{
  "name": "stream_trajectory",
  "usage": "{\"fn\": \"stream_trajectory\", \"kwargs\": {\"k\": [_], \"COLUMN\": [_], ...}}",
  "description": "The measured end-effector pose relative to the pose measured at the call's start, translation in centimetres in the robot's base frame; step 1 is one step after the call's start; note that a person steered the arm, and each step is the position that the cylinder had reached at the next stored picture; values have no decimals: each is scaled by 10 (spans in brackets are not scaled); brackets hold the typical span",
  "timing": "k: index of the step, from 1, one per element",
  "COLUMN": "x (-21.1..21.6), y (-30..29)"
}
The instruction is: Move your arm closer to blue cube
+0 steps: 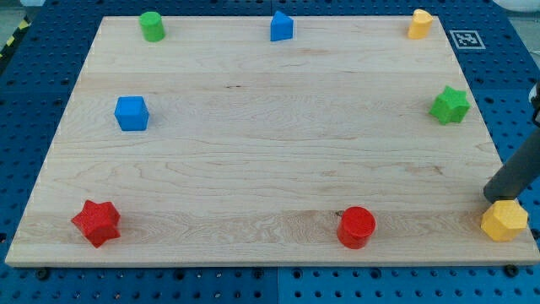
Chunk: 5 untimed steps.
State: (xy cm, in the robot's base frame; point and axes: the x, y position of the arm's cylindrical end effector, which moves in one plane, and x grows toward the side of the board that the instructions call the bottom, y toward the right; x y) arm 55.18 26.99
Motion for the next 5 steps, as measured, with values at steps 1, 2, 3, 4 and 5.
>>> {"fn": "stream_trajectory", "kwargs": {"k": [1, 2, 3, 4, 5], "x": [-1, -18, -32, -42, -47], "y": [0, -26, -66, -109, -158]}}
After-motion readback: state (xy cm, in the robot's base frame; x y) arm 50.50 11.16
